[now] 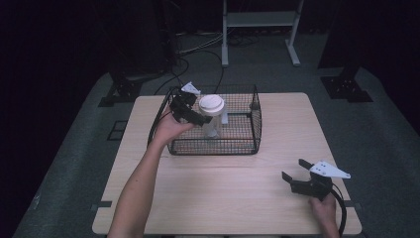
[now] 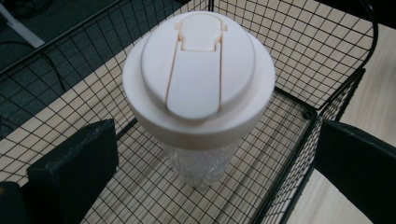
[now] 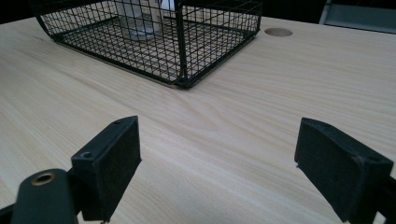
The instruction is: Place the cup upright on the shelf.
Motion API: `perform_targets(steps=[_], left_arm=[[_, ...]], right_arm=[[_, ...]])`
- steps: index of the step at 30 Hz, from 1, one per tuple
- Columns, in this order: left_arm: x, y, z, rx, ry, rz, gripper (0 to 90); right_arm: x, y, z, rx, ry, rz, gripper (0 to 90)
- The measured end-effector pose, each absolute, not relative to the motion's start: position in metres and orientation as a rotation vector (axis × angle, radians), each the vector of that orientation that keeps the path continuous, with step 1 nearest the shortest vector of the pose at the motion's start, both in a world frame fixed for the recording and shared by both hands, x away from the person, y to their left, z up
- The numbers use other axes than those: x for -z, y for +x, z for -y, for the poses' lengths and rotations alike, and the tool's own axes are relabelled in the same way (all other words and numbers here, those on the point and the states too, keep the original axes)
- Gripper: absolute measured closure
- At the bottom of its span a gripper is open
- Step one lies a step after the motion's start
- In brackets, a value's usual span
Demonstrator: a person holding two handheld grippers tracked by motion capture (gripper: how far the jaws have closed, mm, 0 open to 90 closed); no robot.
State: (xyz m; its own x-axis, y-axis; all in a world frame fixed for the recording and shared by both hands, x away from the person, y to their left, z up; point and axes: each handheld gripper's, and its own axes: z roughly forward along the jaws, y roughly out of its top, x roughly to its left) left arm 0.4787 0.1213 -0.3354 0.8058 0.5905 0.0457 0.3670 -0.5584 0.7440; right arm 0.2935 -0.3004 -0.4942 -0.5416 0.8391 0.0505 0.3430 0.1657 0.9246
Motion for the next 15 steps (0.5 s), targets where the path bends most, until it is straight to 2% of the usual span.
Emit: perform_targets(steps=[15], left_arm=[[0.329, 0.443, -0.14, -0.39, 2.196, -0.65, 0.0]], right_arm=[[0.495, 0.294, 0.299, -1.338, 1.109, -1.977, 13.5]])
